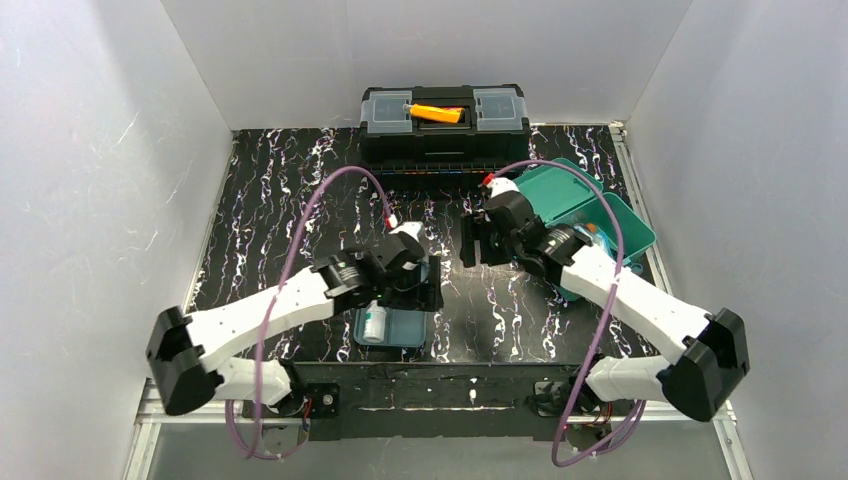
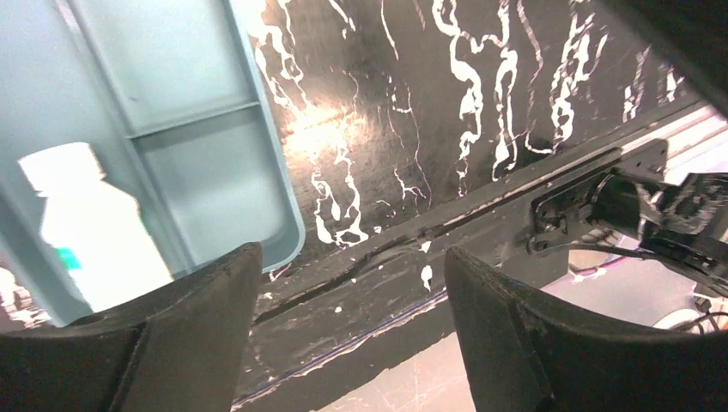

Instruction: Organize the medicine kit

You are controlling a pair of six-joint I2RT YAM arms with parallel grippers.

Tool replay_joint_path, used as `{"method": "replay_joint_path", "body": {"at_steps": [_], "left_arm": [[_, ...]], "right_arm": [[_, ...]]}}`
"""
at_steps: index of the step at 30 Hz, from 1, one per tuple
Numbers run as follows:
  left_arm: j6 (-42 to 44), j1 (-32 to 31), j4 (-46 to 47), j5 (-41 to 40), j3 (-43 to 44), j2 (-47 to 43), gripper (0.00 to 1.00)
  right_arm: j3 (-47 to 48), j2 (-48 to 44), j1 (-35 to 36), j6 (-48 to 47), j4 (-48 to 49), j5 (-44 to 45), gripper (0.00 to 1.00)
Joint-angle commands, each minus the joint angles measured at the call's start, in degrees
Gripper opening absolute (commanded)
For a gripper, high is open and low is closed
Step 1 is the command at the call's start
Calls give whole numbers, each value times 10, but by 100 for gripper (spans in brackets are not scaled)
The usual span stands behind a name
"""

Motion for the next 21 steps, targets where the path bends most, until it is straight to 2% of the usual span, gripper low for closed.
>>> {"method": "replay_joint_path", "body": {"at_steps": [1,6,12,14,21], "left_arm": [[50,-2,-112,-101,34,-88,79],[72,-1,-176,-177,23,-171,85],[113,-1,-187,-229,-19,-297,94],[127,-1,-186,-235,-30,-332,98],[154,-1,-156,-228,-87,-438,98]], "right_arm": [[68,54,-1,-5,28,-35,85],[144,139,0,2,29,-65,85],[227,239,1,12,33,-85,85],[260,279,2,13,32,-88,86],[361,391,8,19,20,-88,86]]}}
